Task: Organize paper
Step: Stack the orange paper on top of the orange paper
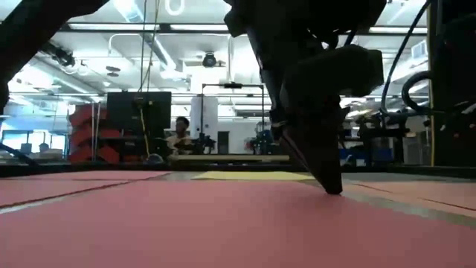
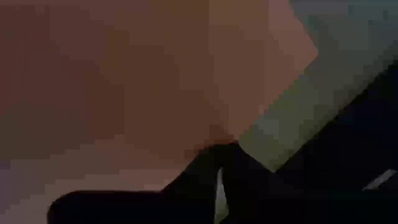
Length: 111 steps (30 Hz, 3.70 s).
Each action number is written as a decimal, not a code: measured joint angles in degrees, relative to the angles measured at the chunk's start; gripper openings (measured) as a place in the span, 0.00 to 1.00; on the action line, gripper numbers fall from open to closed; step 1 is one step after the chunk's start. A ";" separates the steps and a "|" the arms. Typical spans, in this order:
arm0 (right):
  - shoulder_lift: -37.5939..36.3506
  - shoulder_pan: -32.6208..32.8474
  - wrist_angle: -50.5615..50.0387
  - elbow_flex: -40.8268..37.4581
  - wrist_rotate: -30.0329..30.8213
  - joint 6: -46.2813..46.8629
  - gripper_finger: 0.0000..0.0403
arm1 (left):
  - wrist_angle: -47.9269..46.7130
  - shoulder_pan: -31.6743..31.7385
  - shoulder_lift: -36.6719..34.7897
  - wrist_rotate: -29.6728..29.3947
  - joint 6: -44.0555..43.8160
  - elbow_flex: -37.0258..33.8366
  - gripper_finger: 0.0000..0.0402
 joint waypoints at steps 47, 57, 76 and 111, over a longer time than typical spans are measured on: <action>0.02 0.00 0.04 -0.02 0.15 -1.71 0.00 | -6.60 -0.42 1.42 -1.54 -0.36 6.98 0.00; 0.02 -0.11 0.00 0.13 0.89 -2.19 0.00 | -5.56 0.17 3.13 -1.13 0.19 6.95 0.00; -0.35 -0.85 0.00 0.50 3.37 -2.80 0.00 | -4.20 0.87 4.58 -0.21 0.61 7.04 0.00; -0.33 -3.09 0.23 3.15 7.93 -7.15 0.00 | -2.83 1.03 4.76 -0.33 0.59 6.95 0.00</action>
